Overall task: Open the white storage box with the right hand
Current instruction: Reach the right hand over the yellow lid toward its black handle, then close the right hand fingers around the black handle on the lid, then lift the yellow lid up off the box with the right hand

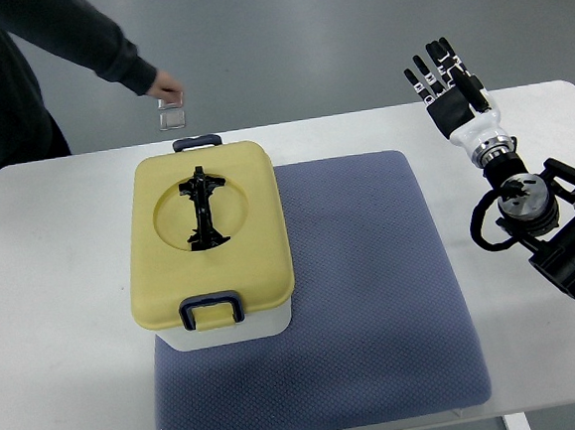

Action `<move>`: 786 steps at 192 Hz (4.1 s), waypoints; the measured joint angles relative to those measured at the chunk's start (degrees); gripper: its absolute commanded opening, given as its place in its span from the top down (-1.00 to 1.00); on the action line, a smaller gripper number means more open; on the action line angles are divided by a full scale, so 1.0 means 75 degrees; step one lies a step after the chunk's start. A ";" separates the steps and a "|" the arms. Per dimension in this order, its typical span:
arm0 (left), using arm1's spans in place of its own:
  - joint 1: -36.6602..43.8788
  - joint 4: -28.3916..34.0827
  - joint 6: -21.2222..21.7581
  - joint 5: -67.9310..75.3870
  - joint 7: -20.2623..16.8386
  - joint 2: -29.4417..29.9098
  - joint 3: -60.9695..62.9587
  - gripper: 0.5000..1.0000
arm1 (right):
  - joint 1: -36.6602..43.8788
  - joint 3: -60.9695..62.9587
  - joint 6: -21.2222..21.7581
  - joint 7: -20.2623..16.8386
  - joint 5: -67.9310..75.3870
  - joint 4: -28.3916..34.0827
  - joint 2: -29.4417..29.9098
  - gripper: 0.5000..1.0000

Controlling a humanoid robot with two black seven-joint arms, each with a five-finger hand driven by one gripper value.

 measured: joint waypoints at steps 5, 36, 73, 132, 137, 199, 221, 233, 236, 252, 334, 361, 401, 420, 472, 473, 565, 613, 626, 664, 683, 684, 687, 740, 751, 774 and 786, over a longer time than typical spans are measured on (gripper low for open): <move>0.0000 0.0000 0.0000 0.0000 0.0000 0.0000 0.0000 -1.00 | 0.0000 0.0000 0.0000 0.0000 0.0000 0.0000 0.0000 -0.72; 0.0000 -0.0011 0.0008 0.0000 0.0000 0.0000 0.0018 -1.00 | 0.0002 0.0000 -0.0009 0.0000 -0.0005 0.0000 -0.0005 -0.72; 0.0000 -0.0002 0.0013 -0.0008 0.0000 0.0000 -0.0010 -1.00 | 0.0206 -0.0021 0.0011 -0.0016 -0.0049 0.0000 -0.0065 -0.72; -0.0017 -0.0011 0.0009 -0.0005 0.0003 0.0000 0.0001 -1.00 | 0.1720 -0.0724 0.0191 -0.0392 -0.4330 0.0636 -0.0810 -0.72; -0.0032 -0.0012 0.0005 -0.0003 0.0002 0.0000 0.0000 -1.00 | 0.1925 -0.0874 0.0199 -0.0408 -0.4862 0.0714 -0.0897 -0.72; -0.0074 -0.0024 -0.0008 0.0003 0.0002 0.0000 -0.0011 -1.00 | 0.4759 -0.3800 0.0270 0.0118 -1.0691 0.2265 -0.1962 -0.72; -0.0073 -0.0024 -0.0010 0.0003 -0.0001 0.0000 -0.0012 -1.00 | 0.5279 -0.4212 -0.0089 0.0427 -1.2325 0.2632 -0.2027 -0.71; -0.0072 -0.0024 -0.0011 0.0003 -0.0001 0.0000 -0.0012 -1.00 | 0.5362 -0.4270 -0.0360 0.0574 -1.3230 0.2794 -0.1975 -0.71; -0.0072 -0.0024 -0.0011 0.0003 -0.0001 0.0000 -0.0012 -1.00 | 0.5368 -0.4279 -0.0430 0.0614 -1.3432 0.2830 -0.1953 -0.71; -0.0073 -0.0024 -0.0012 0.0002 -0.0001 0.0000 -0.0016 -1.00 | 0.5349 -0.4314 -0.0831 0.0791 -1.4211 0.2950 -0.1780 -0.71; -0.0074 -0.0024 -0.0011 -0.0013 -0.0001 0.0000 -0.0011 -1.00 | 0.4729 -0.4336 -0.1841 0.0892 -1.4715 0.2974 -0.0908 -0.70; -0.0072 -0.0024 -0.0004 -0.0013 -0.0001 0.0000 -0.0011 -1.00 | 0.4516 -0.4336 -0.1945 0.0892 -1.4734 0.2953 -0.0756 -0.69; -0.0073 -0.0023 -0.0003 -0.0013 -0.0001 0.0000 -0.0008 -1.00 | 0.4288 -0.4336 -0.2167 0.0883 -1.4741 0.2820 -0.0426 -0.69; -0.0071 -0.0017 -0.0002 -0.0013 -0.0001 0.0000 -0.0009 -1.00 | 0.4218 -0.4330 -0.2264 0.0872 -1.4742 0.2690 -0.0244 -0.67; -0.0069 -0.0011 -0.0002 -0.0012 -0.0001 0.0000 -0.0011 -1.00 | 0.3998 -0.4304 -0.2550 0.0827 -1.4753 0.2341 0.0281 -0.65; -0.0069 -0.0011 -0.0002 -0.0012 -0.0001 0.0000 -0.0011 -1.00 | 0.3994 -0.4302 -0.2553 0.0826 -1.4753 0.2338 0.0290 -0.65; -0.0070 -0.0011 0.0001 -0.0011 -0.0001 0.0000 -0.0011 -1.00 | 0.3821 -0.4198 -0.2870 0.0796 -1.4731 0.1966 0.0905 -0.20; -0.0071 -0.0011 0.0001 -0.0011 -0.0001 0.0000 -0.0011 -1.00 | 0.3787 -0.4195 -0.2916 0.0793 -1.4730 0.1903 0.1001 0.87; -0.0071 -0.0012 0.0001 -0.0011 -0.0001 0.0000 -0.0011 -1.00 | 0.3787 -0.4195 -0.2919 0.0791 -1.4730 0.1900 0.1005 1.00; -0.0070 -0.0012 0.0001 -0.0011 -0.0001 0.0000 -0.0006 -1.00 | 0.3822 -0.4194 -0.3120 0.0787 -1.4726 0.1903 0.0976 1.00; -0.0071 -0.0012 0.0001 -0.0011 -0.0001 0.0000 -0.0001 -1.00 | 0.3926 -0.4181 -0.3148 0.0789 -1.4663 0.1956 0.0888 1.00; -0.0071 -0.0012 0.0001 -0.0011 -0.0001 0.0000 0.0000 -1.00 | 0.3934 -0.4180 -0.3148 0.0789 -1.4658 0.1959 0.0882 1.00; -0.0070 -0.0012 0.0001 -0.0011 -0.0001 0.0000 0.0000 -1.00 | 0.3961 -0.4178 -0.3149 0.0792 -1.4645 0.1969 0.0862 1.00; -0.0070 -0.0012 0.0001 -0.0011 -0.0001 0.0000 0.0006 -1.00 | 0.4466 -0.3929 -0.3074 0.0862 -1.4453 0.2402 0.0085 1.00; -0.0071 -0.0012 0.0001 -0.0011 -0.0001 0.0000 0.0010 -1.00 | 0.4510 -0.3922 -0.3065 0.0887 -1.4442 0.2533 -0.0155 1.00; -0.0070 -0.0012 0.0000 -0.0011 -0.0001 0.0000 0.0012 -1.00 | 0.4533 -0.3906 -0.3060 0.1041 -1.4431 0.2830 -0.0773 1.00; -0.0071 -0.0012 0.0000 -0.0011 -0.0001 0.0000 0.0013 -1.00 | 0.4532 -0.3903 -0.3059 0.1158 -1.4427 0.2960 -0.1119 1.00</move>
